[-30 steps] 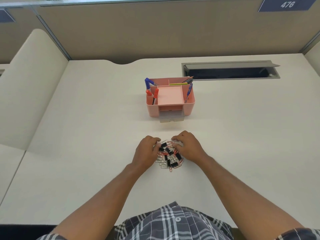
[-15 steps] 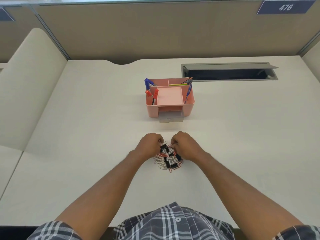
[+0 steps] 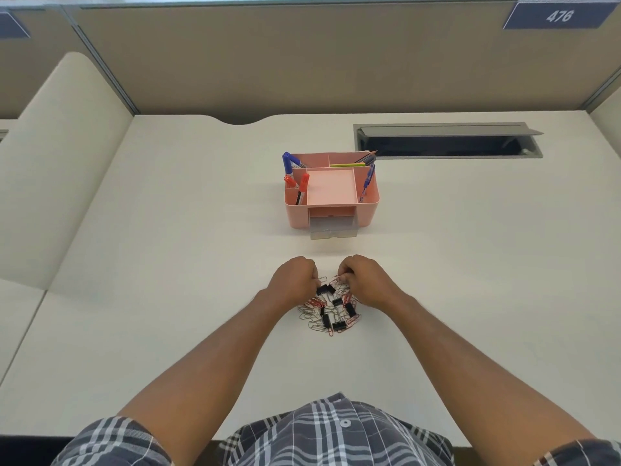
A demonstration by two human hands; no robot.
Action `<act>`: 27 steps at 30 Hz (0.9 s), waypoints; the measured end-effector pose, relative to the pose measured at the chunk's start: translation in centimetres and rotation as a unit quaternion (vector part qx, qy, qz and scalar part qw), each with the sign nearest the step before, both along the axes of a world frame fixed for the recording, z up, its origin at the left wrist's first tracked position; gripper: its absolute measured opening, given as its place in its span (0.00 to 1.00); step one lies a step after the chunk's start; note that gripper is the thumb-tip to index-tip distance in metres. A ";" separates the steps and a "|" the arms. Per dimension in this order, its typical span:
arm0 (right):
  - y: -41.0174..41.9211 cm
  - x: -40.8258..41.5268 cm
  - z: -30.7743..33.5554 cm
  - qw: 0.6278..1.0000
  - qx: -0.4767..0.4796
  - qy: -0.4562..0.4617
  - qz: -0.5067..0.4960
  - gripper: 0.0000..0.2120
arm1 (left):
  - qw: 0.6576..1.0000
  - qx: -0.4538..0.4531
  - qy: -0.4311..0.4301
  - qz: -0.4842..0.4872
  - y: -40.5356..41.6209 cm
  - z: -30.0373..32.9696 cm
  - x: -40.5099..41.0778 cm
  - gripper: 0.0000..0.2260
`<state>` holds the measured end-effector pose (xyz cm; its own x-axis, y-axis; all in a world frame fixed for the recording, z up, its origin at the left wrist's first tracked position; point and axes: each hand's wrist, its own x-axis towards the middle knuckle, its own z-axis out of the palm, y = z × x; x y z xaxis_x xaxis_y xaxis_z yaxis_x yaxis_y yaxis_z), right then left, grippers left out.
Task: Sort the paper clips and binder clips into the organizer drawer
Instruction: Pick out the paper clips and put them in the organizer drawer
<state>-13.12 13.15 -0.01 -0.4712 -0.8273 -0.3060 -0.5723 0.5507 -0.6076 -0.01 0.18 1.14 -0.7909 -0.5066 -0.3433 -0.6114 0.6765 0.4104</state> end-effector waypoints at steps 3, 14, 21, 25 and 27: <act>0.1 0.1 0.1 0.999 -0.019 -0.035 -0.027 0.09 | 1.000 0.014 0.009 0.005 0.1 0.1 0.1 0.04; 0.5 0.9 1.3 0.976 -0.132 -0.131 -0.115 0.08 | 0.985 0.105 0.107 0.087 -0.2 0.0 1.4 0.03; 0.4 0.3 3.0 0.959 -0.215 -0.100 -0.156 0.08 | 0.963 0.086 0.228 0.114 0.2 1.2 1.3 0.03; -1.0 -0.4 5.2 0.939 -0.300 -0.004 -0.168 0.07 | 0.939 0.036 0.331 0.091 -0.4 3.3 -0.2 0.04; -2.0 -1.0 6.1 0.939 -0.300 0.051 -0.157 0.07 | 0.931 0.006 0.356 0.076 -0.9 4.4 -1.5 0.04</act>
